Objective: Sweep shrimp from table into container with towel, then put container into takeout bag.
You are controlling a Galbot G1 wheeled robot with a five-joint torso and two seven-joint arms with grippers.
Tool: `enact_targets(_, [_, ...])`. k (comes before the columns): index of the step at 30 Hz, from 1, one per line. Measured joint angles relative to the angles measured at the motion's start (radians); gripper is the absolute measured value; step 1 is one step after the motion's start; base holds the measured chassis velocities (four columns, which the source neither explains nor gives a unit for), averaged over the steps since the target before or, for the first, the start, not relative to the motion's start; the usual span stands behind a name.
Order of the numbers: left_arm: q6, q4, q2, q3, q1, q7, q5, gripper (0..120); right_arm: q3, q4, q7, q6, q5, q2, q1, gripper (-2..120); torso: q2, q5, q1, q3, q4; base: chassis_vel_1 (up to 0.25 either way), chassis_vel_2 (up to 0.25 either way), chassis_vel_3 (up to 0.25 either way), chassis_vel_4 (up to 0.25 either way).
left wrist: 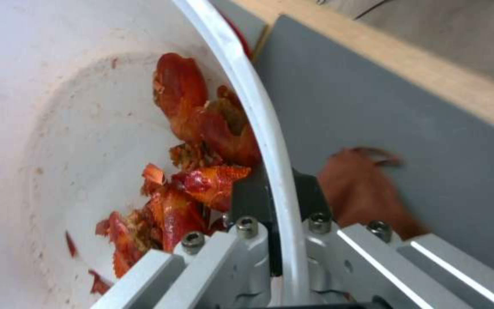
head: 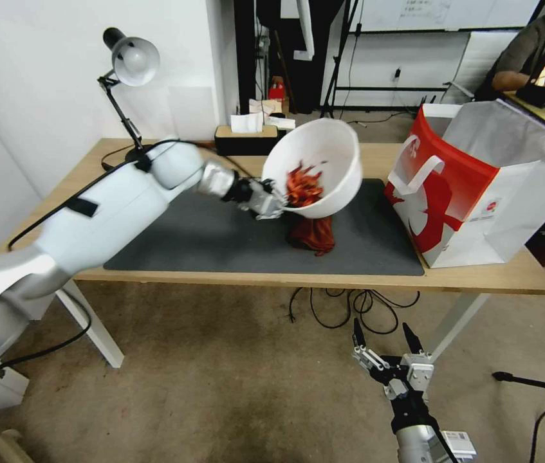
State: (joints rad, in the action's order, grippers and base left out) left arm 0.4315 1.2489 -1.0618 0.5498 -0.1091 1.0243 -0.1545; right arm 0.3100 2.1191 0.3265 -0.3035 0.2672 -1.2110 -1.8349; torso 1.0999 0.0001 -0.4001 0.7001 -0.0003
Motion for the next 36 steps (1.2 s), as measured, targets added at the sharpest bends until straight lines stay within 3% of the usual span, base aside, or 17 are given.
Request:
enact_targets(5, [0.017, -0.084, -0.05, 0.008, -0.046, 0.001, 0.013, 0, 0.002, 0.0, 0.001, 0.001, 0.001, -0.001, 0.005, 100, 0.0, 0.0001, 0.0, 0.0, 0.0005, 0.0, 0.0, 0.0, 0.0])
enact_targets(8, [0.039, -0.243, -0.151, 0.008, -0.126, -0.003, 0.025, 0, 0.003, -0.011, 0.003, 0.003, 0.003, -0.01, 0.015, 100, 0.0, 0.0, 0.0, 0.0, 0.0006, 0.0, 0.0, 0.0, 0.0])
enact_targets(10, [0.045, -0.277, -0.174, 0.004, -0.136, -0.006, 0.029, 0, 0.002, -0.013, 0.003, 0.003, 0.003, -0.012, 0.016, 100, 0.0, 0.0002, 0.0, 0.0, 0.0002, 0.0, 0.0, 0.0, 0.0])
enact_targets(13, [0.057, -0.407, -0.272, -0.008, -0.177, -0.016, 0.054, 0, 0.0, -0.02, 0.003, 0.003, 0.002, -0.015, 0.017, 100, 0.0, 0.0002, 0.0, 0.0, 0.0002, 0.0, 0.0, 0.0, 0.0])
enact_targets(14, [0.057, -0.407, -0.272, -0.008, -0.177, -0.016, 0.054, 0, 0.0, -0.02, 0.003, 0.003, 0.002, -0.015, 0.017, 100, 0.0, 0.0002, 0.0, 0.0, 0.0002, 0.0, 0.0, 0.0, 0.0])
enact_targets(17, [0.059, -0.479, -0.338, -0.011, -0.21, -0.031, 0.064, 0, 0.001, -0.02, 0.004, 0.003, 0.003, -0.013, 0.017, 100, 0.0, 0.0002, 0.0, 0.0, 0.0003, 0.0, 0.0, 0.0, 0.0])
enact_targets(18, [0.059, -0.479, -0.338, -0.011, -0.21, -0.031, 0.064, 0, 0.001, -0.02, 0.004, 0.003, 0.003, -0.013, 0.017, 100, 0.0, 0.0002, 0.0, 0.0, 0.0003, 0.0, 0.0, 0.0, 0.0])
enact_targets(21, [0.068, -0.573, -0.418, -0.017, -0.261, -0.04, 0.07, 0, 0.002, -0.02, 0.004, 0.003, 0.003, -0.011, 0.015, 100, 0.0, 0.0002, 0.0, 0.0, 0.0003, 0.0, 0.0, 0.0, 0.0])
enact_targets(22, [0.068, -0.573, -0.418, -0.017, -0.261, -0.04, 0.07, 0, 0.002, -0.02, 0.004, 0.003, 0.003, -0.011, 0.015, 100, 0.0, 0.0002, 0.0, 0.0, 0.0003, 0.0, 0.0, 0.0, 0.0])
enact_targets(26, [0.1, -0.732, -0.526, -0.047, -0.33, -0.052, 0.091, 0, 0.004, -0.017, 0.004, 0.002, 0.004, -0.008, 0.013, 100, 0.0, 0.0003, 0.0, 0.0, 0.0, 0.0, 0.0, 0.0, 0.0])
enact_targets(30, [0.082, -0.767, -0.552, -0.044, -0.363, -0.092, 0.085, 0, 0.004, -0.017, 0.004, 0.0, 0.005, -0.006, 0.012, 100, 0.0, 0.0001, 0.0, 0.0, 0.0003, 0.0, 0.0, 0.0, 0.0])
enact_targets(36, [0.048, -0.707, -0.555, 0.026, -0.391, -0.127, -0.004, 0, 0.003, -0.012, 0.002, -0.005, 0.004, -0.008, 0.008, 100, 0.0, -0.0001, 0.0, 0.0, 0.0005, 0.0, 0.0, 0.0, 0.0])
